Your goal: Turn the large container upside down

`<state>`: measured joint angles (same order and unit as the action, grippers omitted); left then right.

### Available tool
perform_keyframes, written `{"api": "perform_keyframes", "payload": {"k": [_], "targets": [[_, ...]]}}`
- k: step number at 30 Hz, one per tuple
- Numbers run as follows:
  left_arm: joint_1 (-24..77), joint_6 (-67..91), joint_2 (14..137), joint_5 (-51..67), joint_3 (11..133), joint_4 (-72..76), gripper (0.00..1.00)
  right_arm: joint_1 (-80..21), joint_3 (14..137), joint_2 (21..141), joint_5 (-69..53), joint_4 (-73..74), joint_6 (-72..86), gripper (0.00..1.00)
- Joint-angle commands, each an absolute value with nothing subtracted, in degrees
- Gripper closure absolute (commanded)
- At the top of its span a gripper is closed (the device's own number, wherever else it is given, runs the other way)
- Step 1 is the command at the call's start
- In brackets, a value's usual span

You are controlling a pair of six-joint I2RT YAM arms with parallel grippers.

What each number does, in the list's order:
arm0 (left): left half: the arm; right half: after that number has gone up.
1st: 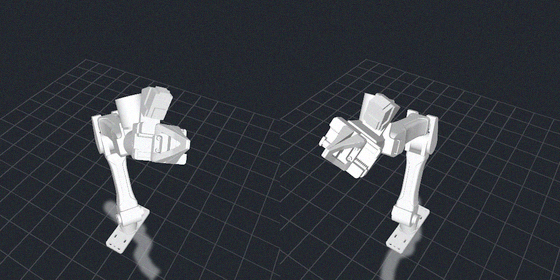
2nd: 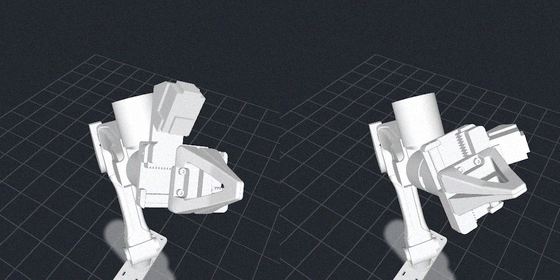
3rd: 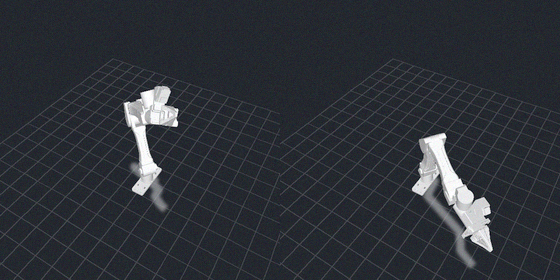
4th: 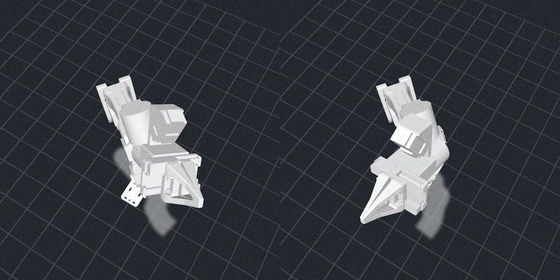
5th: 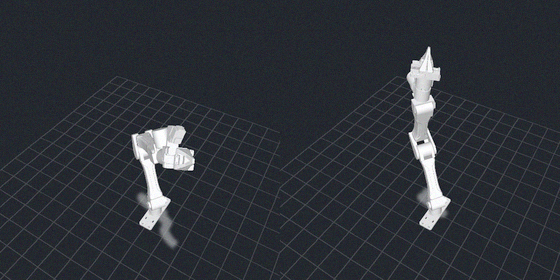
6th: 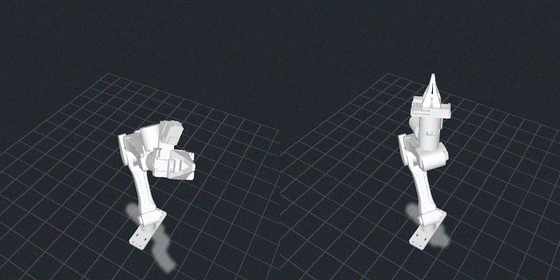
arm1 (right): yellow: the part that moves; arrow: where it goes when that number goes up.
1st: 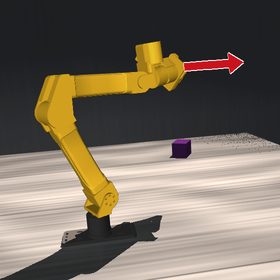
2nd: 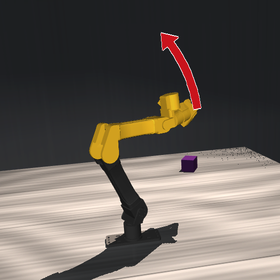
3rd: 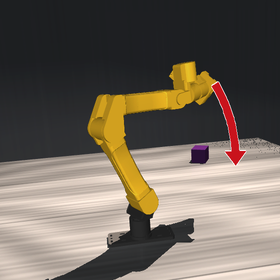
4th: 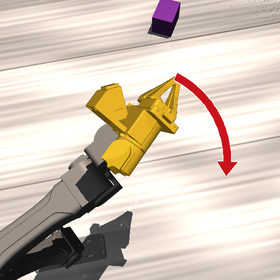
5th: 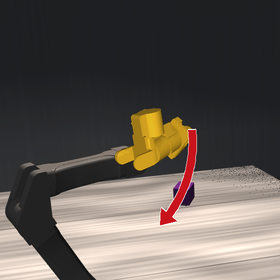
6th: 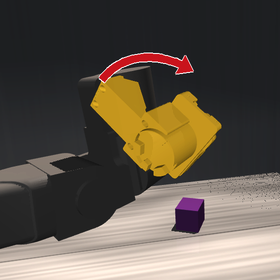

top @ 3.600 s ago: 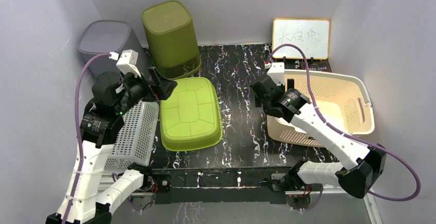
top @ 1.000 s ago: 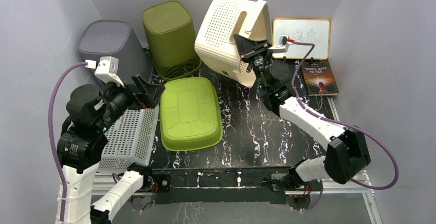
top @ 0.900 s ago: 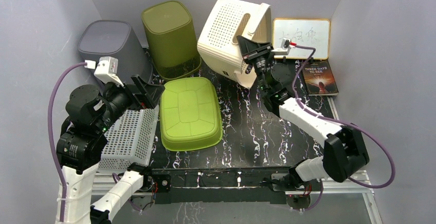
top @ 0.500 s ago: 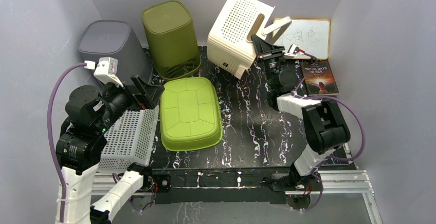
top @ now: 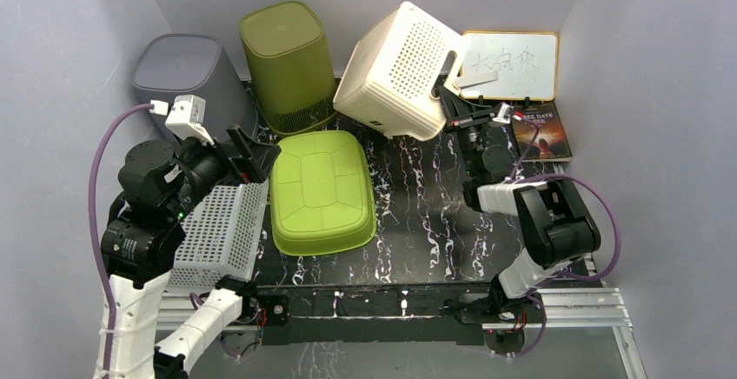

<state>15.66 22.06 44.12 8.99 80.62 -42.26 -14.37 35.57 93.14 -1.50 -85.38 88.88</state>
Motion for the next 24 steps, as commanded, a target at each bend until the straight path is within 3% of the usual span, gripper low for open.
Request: {"api": "perform_keyframes", "payload": {"k": [1, 14, 21, 24], "targets": [[15.79, 21.49, 44.23, 9.98, 78.55, -40.84, 0.02, -11.29, 26.71, 93.50, -7.70, -103.84, 87.52, 0.96], [15.75, 22.48, 44.12, 11.07, 73.73, -38.21, 0.02, -5.78, 14.16, 95.57, -16.37, -102.54, 85.36, 0.68], [15.81, 23.00, 44.43, 11.81, 72.57, -37.21, 0.02, -3.79, 11.09, 93.46, -17.00, -99.39, 83.16, 0.66], [15.80, 23.20, 44.47, 11.95, 72.21, -36.98, 0.02, -2.96, 11.16, 91.28, -17.61, -94.60, 81.07, 0.59]]}}
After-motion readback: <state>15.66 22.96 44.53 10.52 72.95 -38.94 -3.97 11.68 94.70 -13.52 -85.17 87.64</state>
